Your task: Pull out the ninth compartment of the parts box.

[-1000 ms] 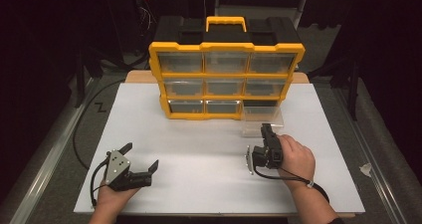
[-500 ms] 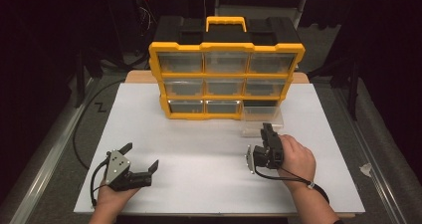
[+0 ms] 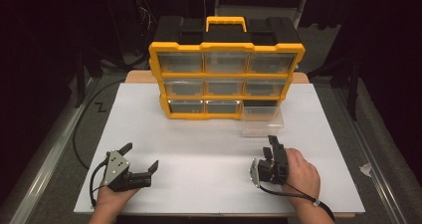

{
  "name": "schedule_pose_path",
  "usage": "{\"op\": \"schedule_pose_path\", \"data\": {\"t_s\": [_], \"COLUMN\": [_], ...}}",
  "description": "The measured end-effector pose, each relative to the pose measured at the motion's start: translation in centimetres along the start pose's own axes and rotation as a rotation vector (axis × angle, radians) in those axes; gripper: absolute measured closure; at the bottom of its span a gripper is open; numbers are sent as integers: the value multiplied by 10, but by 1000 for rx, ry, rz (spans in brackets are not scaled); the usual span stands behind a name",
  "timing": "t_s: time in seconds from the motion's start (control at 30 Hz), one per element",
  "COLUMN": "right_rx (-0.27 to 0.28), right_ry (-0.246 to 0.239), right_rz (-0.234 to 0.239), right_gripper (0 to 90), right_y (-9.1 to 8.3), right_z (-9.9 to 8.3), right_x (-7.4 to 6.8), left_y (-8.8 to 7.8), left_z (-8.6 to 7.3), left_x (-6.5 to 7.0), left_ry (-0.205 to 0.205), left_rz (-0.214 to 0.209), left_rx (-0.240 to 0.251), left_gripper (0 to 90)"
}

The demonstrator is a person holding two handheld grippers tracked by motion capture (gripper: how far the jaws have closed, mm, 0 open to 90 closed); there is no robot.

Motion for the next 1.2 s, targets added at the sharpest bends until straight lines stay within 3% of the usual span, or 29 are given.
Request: {"op": "schedule_pose_path", "data": {"t_s": [0.07, 0.2, 0.27, 0.6, 0.77, 1.0, 1.2], "right_rx": [5, 9, 15, 32, 35, 15, 19], "right_ry": [-5, 30, 49, 47, 44, 35, 56], "right_rz": [0, -16, 8, 10, 24, 21, -26], "right_gripper": [426, 416, 408, 356, 278, 25, 9], "right_y": [-3, -9, -10, -13, -13, -10, -11], "right_z": [-2, -10, -14, -14, -14, -13, -13], "right_x": [-4, -11, -13, -12, -11, -12, -7], "left_y": [0, 1, 2, 3, 4, 3, 3], "left_z": [0, -1, -1, -2, -3, -3, -3], "left_x": [0, 0, 0, 1, 1, 1, 0], "left_ry": [0, -4, -5, -5, -4, -5, -13], "left_rz": [0, -3, -4, 0, 1, 0, -1], "left_rx": [0, -2, -4, -15, -23, -24, -23], "left_gripper": [2, 2, 2, 2, 2, 2, 2]}}
Point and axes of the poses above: each handheld gripper's, and its own axes: y roughly forward along the jaws, z roughly out of its top, x roughly to its right, the point moved 3 cm from there along y, roughly forward along the jaws, and after that the axes turned 11 degrees about -z, right-handed, at the moved point
